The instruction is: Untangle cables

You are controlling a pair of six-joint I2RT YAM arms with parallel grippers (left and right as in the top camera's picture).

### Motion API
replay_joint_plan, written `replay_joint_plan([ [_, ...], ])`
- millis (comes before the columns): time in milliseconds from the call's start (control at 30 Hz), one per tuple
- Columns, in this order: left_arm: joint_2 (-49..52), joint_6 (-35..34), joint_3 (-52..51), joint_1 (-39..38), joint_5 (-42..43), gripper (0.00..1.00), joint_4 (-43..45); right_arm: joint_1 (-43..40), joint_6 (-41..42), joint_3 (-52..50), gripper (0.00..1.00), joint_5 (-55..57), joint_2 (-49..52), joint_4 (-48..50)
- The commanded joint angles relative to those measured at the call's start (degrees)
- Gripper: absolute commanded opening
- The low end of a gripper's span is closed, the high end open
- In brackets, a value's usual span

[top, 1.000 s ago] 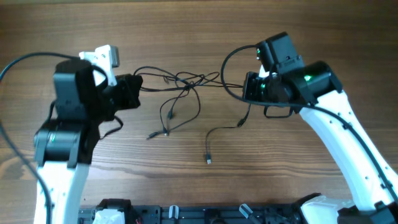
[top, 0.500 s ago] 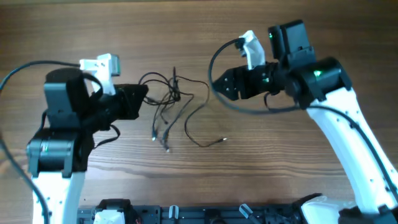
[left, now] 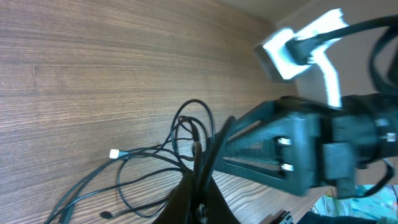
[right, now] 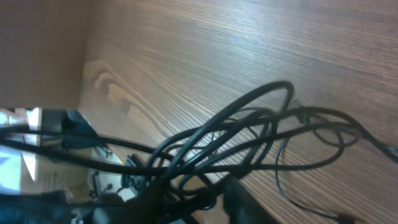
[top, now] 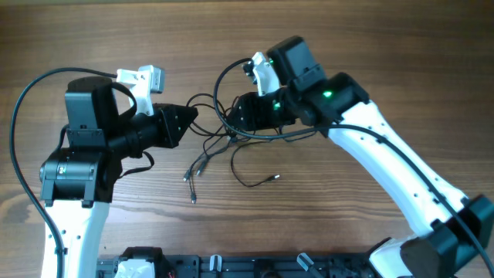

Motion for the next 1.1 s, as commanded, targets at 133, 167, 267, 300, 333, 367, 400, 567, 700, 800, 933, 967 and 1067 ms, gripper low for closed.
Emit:
replay_joint_plan([
  [133,-0.2,1.3,1.0,-0.2,1.6,0.04,-0.2,1.8,4.5,0.5,0.24,2.6,5.5,4.2],
  [167,-0.2,1.3,1.0,-0.2,1.6,0.04,-0.2,2.5,4.6,0.5,0.24,2.6,6.3,5.0],
  [267,-0.2,1.3,1.0,-0.2,1.6,0.04,-0.2,4.3,7.4,0.5,0.24,3.0,8.5,6.4],
  [300,-0.2,1.3,1.0,-0.2,1.6,0.04,-0.2,4.8,8.5,0.5,0.22,3.1,9.5,6.7],
  [333,-0.2,1.3,1.0,-0.2,1.6,0.04,-0.2,5.0,8.7,0.5,0.21,3.0,10.5,7.1],
  [367,-0.2,1.3,1.0,-0.2,1.6,0.04,-0.2,5.3,8.7,0.5,0.22,2.2,11.5,7.7],
  [400,-0.2,1.3,1.0,-0.2,1.6,0.04,-0.2,5.5,8.7,0.5,0.21,1.2,12.5,8.3],
  [567,-0.2,1.3,1.0,-0.2,1.6,0.04,-0.2,5.9,10.1,0.5,0.2,0.0,15.9,12.2],
  [700,-1.4,-0.8,1.0,0.1,6.3,0.04,3.3,5.8,14.3,-0.7,0.2,5.3,16.0,15.6],
  [800,-4.2,-8.4,1.1,1.5,6.5,0.04,6.7,5.7,16.2,-2.6,0.2,5.7,16.0,17.7],
  [933,-10.3,-13.2,2.9,7.7,6.5,0.04,7.5,3.8,16.5,-4.5,0.16,7.7,16.0,15.1],
  [967,-11.2,-14.0,3.4,9.3,6.5,0.04,7.5,3.1,16.4,-5.0,0.16,8.0,16.0,14.6],
  [1067,-13.2,-14.4,4.7,14.2,6.5,0.04,6.8,0.5,15.8,-6.7,0.14,8.1,16.0,13.4],
])
